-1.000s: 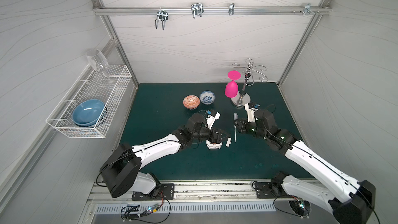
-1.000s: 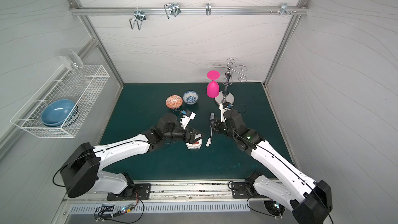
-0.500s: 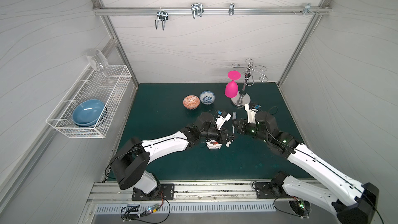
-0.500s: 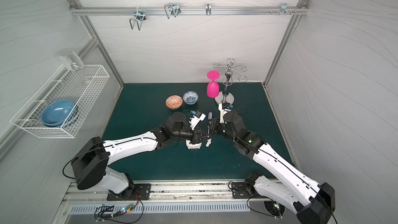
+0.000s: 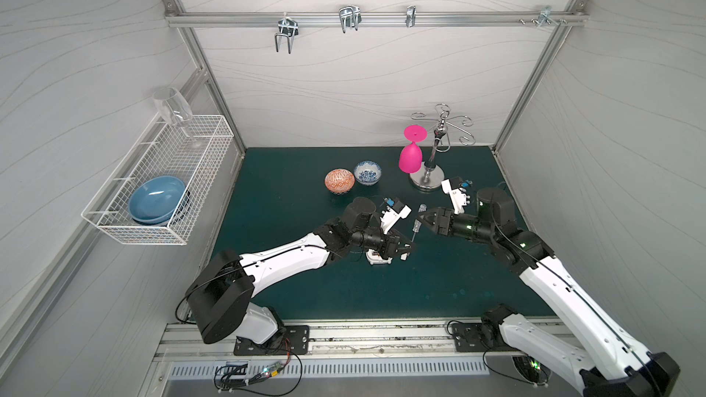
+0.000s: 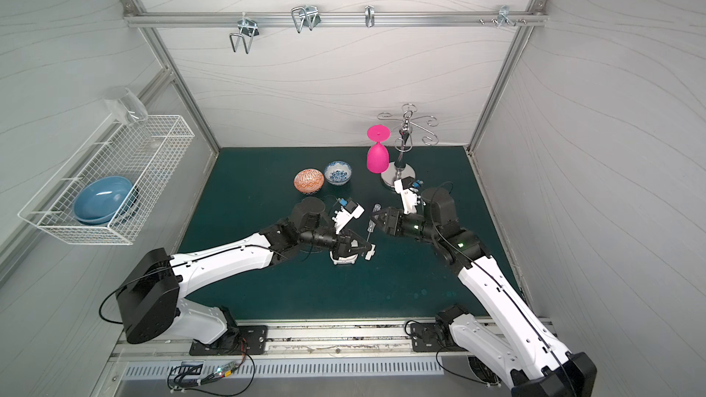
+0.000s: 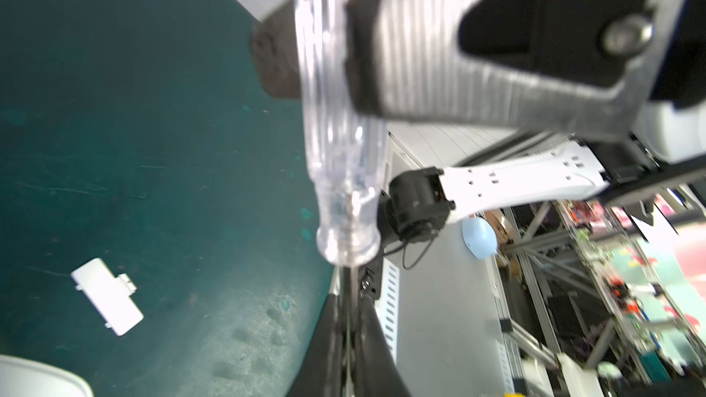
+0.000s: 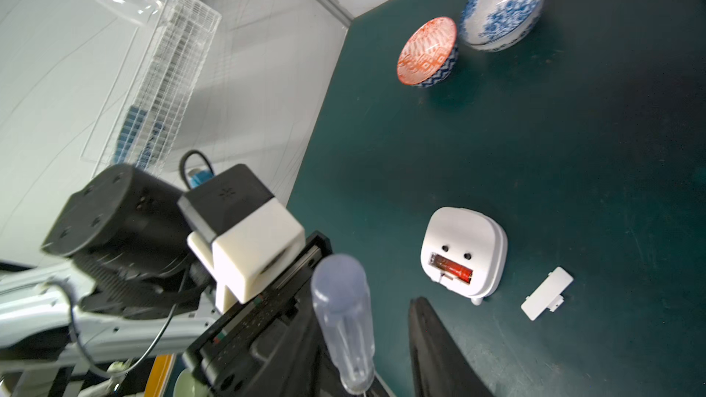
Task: Remove the battery from the alarm
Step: Pick up the screwdriver from the center of the board.
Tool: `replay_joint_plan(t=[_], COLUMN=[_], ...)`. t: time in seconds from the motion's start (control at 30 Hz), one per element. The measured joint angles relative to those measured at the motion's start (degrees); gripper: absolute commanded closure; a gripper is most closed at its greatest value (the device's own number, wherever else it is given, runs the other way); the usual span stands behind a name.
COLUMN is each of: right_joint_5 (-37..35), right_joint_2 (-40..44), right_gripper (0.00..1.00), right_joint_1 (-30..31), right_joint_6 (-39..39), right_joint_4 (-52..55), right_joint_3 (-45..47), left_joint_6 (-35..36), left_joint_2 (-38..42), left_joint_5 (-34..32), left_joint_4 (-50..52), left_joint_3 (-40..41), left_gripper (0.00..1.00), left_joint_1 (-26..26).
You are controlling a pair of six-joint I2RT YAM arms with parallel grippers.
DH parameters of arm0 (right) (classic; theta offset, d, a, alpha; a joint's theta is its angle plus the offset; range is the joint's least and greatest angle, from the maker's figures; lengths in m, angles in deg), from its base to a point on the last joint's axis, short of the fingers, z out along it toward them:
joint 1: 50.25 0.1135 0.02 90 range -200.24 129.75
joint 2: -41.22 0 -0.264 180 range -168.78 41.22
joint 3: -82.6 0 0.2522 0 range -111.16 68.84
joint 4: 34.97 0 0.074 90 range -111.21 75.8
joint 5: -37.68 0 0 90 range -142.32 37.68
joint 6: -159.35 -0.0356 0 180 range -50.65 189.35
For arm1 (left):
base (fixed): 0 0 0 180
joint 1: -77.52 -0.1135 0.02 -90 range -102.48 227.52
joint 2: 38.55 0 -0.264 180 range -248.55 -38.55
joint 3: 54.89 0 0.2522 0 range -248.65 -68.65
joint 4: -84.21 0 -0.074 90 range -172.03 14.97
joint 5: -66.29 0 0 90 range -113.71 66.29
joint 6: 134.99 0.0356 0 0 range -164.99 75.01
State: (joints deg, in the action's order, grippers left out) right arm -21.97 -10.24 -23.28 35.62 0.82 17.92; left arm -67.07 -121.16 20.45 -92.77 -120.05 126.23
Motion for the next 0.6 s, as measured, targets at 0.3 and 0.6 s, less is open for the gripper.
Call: replay_joint_plan(t=[0.3,0.6], right_joint_5=[10.84,10.75], right_joint_2=[-4.52,-5.31], right_gripper=[0.64,0.83], right_joint_1=[-0.42,0.94], right_joint_6=[4.42,8.37], right_joint_4=[4.59,7.06], right_joint_3=[-4.26,-4.09], left_joint_6=[4.83,4.98], left_joint_2=[0.42,0.61], left_joint_5=[4.76,5.73], left_joint_4=[3.5,4.72], left_joint_3=[-1.01,-1.05], left_gripper=[1.0,1.0], left_joint_1=[0.0,-0.17])
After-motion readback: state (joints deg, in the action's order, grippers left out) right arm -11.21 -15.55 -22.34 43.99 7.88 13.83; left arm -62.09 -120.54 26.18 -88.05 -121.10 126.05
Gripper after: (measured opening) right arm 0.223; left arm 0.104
